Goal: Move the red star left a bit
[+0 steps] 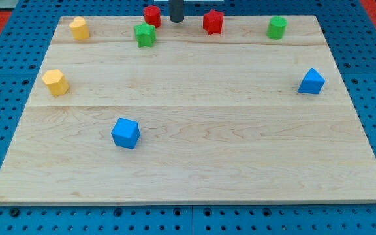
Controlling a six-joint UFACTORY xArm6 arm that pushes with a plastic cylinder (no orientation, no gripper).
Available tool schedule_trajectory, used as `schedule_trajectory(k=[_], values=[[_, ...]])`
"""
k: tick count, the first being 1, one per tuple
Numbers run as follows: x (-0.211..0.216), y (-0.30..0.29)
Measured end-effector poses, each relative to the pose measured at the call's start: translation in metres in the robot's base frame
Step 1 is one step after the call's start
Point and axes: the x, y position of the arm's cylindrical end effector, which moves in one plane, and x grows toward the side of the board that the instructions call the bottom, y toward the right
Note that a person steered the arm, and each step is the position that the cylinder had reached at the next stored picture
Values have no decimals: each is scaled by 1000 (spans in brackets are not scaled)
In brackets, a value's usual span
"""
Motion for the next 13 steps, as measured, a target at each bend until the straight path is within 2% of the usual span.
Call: schedule_trajectory(k=[2, 4, 13], values=[[0, -14], [0, 8], [1, 15]])
